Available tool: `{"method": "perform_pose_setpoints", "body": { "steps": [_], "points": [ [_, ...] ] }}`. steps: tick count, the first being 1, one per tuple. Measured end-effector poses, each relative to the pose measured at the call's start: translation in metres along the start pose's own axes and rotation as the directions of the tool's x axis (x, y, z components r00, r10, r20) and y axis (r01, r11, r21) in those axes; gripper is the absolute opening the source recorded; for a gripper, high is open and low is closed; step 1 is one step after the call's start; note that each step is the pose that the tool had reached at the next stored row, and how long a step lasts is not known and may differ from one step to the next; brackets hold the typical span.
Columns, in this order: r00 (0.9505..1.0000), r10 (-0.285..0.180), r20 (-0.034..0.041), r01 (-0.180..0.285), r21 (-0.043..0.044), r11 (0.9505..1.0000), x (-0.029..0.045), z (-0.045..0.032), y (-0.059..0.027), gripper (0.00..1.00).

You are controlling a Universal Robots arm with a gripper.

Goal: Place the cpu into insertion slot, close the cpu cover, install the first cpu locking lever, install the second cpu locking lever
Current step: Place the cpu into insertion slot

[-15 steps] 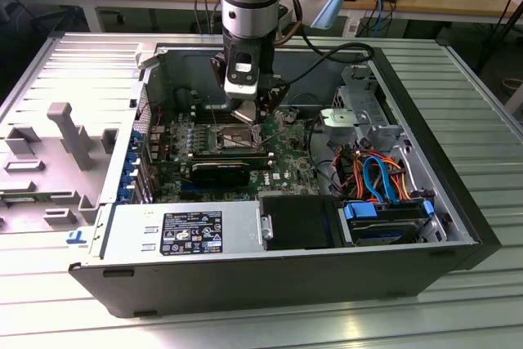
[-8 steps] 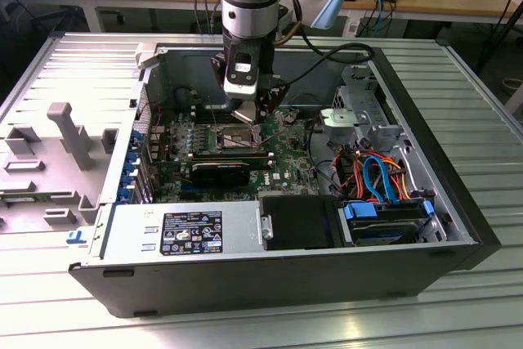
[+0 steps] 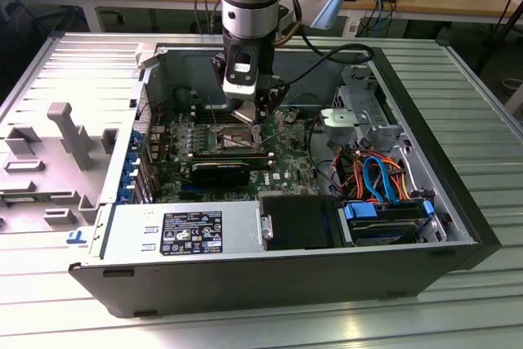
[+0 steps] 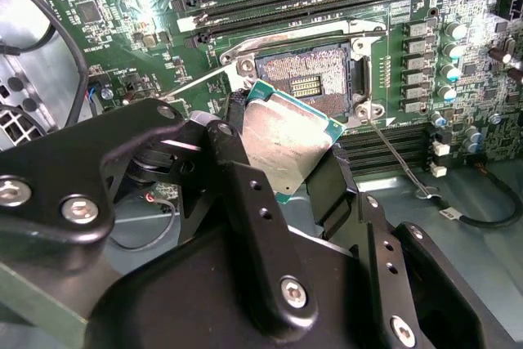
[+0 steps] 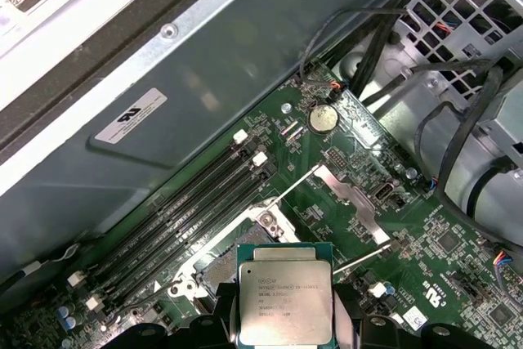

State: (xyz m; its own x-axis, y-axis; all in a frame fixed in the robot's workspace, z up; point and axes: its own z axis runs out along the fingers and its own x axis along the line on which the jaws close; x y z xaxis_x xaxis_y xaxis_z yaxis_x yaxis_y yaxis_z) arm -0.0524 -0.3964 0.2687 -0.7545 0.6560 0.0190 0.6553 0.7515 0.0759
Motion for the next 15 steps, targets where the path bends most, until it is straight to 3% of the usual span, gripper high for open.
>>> {"method": "perform_pose_setpoints", "body": {
  "steps": [15],
  "points": [
    [0.9998, 0.021, 0.0016, -0.021, -0.0004, 0.9998, 0.0, 0.0004, 0.0, 0.55]
  ]
}}
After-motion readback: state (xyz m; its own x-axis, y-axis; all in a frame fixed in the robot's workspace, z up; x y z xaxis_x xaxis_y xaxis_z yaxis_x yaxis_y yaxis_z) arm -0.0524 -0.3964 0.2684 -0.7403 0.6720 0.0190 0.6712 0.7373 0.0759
